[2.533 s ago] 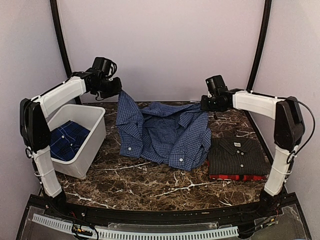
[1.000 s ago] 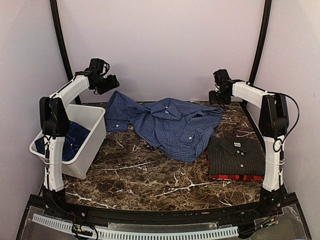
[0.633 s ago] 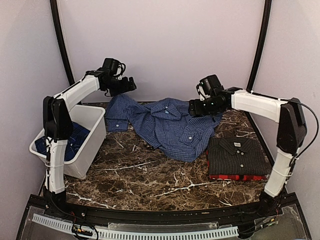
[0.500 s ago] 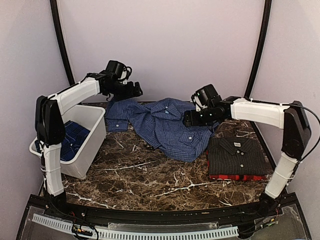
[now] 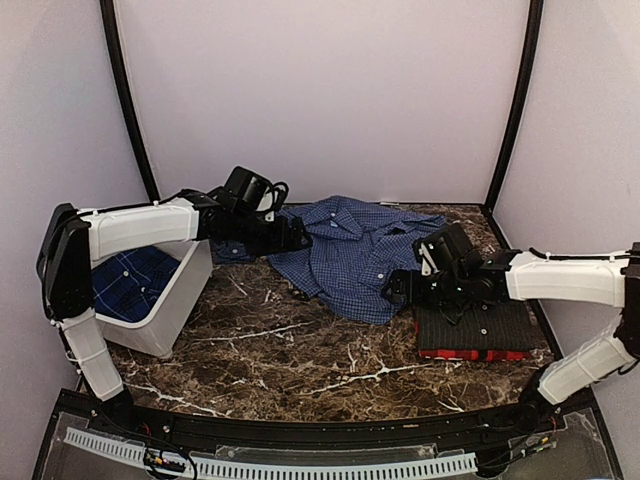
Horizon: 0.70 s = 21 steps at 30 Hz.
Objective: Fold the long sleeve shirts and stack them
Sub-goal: Pick up the crumpled shirt from the center of the board.
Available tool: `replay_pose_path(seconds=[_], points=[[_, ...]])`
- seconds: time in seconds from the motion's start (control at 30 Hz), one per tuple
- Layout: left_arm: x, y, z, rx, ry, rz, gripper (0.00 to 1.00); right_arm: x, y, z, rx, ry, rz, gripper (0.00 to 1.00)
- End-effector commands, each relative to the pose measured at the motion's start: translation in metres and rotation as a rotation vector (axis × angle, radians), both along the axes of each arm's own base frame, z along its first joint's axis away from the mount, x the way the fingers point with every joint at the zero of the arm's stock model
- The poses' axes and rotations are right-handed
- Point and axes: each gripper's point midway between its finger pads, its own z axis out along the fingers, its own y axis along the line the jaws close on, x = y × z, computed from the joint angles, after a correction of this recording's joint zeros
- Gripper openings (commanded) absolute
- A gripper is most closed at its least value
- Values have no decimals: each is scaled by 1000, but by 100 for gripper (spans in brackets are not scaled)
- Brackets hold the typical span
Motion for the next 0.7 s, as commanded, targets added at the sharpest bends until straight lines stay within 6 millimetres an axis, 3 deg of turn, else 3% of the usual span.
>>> replay_pose_path(seconds=[0.0,0.13,0.37,0.53,0.67], points=[[-8,-6,19,-75,-28,-1,93,-13,6,-18,79,57,-15,99],[-11,-5,5,-77,-4,5,93,-16,-1,-35,102,96,-39,99],[-12,-6,-14,-53,39,4,93,-20,-54,-59,112,155,-191,98],[-14,-3,-20,-32,50,2,93,-19,-96,-57,109,151,-314,99],[-18,-2,-27,-19,67,-7,94,-14,-115,-48,101,126,-356,99]])
